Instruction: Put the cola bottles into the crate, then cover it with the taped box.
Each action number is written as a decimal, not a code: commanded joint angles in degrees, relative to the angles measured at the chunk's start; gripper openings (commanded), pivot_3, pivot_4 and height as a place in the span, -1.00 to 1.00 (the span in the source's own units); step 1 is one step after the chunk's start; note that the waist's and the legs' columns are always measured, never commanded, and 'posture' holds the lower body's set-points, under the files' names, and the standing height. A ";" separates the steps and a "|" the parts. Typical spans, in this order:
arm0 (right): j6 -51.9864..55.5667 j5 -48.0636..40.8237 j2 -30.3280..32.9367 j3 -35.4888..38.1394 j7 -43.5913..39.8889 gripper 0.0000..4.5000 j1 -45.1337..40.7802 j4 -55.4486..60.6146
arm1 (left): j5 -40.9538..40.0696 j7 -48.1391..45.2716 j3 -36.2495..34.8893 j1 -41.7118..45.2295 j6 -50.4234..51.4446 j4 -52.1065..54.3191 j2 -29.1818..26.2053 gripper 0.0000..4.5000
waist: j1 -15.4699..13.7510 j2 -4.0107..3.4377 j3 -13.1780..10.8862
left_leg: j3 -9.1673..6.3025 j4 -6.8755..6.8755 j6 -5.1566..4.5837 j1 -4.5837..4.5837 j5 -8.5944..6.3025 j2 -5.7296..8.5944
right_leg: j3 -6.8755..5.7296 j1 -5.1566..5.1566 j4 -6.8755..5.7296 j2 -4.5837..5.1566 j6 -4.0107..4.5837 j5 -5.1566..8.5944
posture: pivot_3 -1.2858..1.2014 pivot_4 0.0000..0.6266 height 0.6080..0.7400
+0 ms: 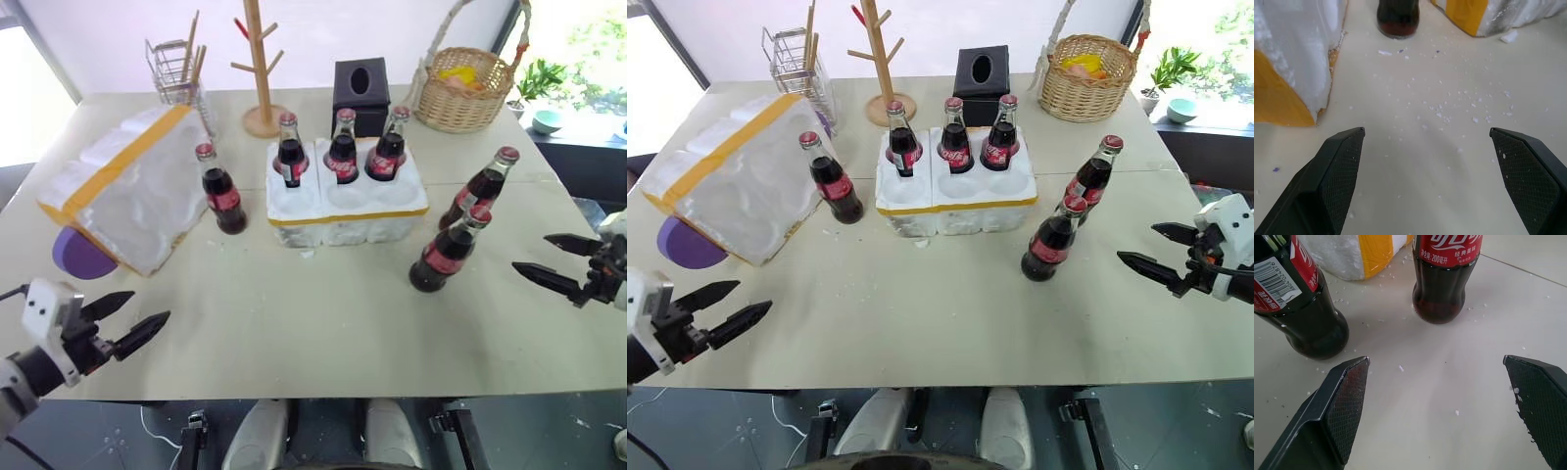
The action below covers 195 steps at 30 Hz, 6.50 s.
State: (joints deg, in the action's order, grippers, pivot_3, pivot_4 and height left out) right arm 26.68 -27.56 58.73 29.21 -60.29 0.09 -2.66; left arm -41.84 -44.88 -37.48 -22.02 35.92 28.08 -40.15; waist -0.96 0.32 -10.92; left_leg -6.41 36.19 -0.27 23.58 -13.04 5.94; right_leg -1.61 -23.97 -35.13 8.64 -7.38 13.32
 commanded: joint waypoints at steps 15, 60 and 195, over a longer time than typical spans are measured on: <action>33.97 -34.78 19.82 18.66 -7.85 1.00 -16.82 20.27 | 10.92 6.64 21.19 37.06 -8.20 -22.49 3.62 0.91 | 0.09 -0.03 0.00 | 0.07 0.03 -0.01 -0.06 0.02 -0.10 | -0.03 0.03 -0.05 -0.10 0.05 -0.12 | 0.03 -0.52 0.91; 32.65 -40.31 11.97 15.73 4.40 1.00 -13.26 29.90 | -0.14 -14.65 28.30 66.18 7.16 -24.99 -0.96 0.17 | 0.08 0.26 -0.20 | -0.01 1.01 -0.21 0.89 0.13 0.14 | -0.02 -0.50 -0.20 -0.04 -0.63 -0.68 | 0.03 -0.52 0.91; 31.11 -4.35 -21.91 -2.97 37.01 0.97 -20.30 27.10 | -4.21 -19.92 35.04 63.28 9.97 -15.13 -2.58 1.00 | 0.81 0.07 -0.68 | 0.54 0.88 0.44 0.52 0.59 -0.72 | 0.94 -0.78 -0.42 -1.15 0.25 -1.24 | 0.03 -0.52 0.91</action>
State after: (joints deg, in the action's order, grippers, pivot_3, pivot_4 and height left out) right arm 60.32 -33.36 37.12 25.57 -24.97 -19.05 25.60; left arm -46.30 -64.23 -2.43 39.72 46.98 12.44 -42.62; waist -0.15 0.40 -11.60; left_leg -5.88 37.08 0.17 24.05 -12.45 5.21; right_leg -0.68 -24.67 -35.51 7.48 -7.12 12.08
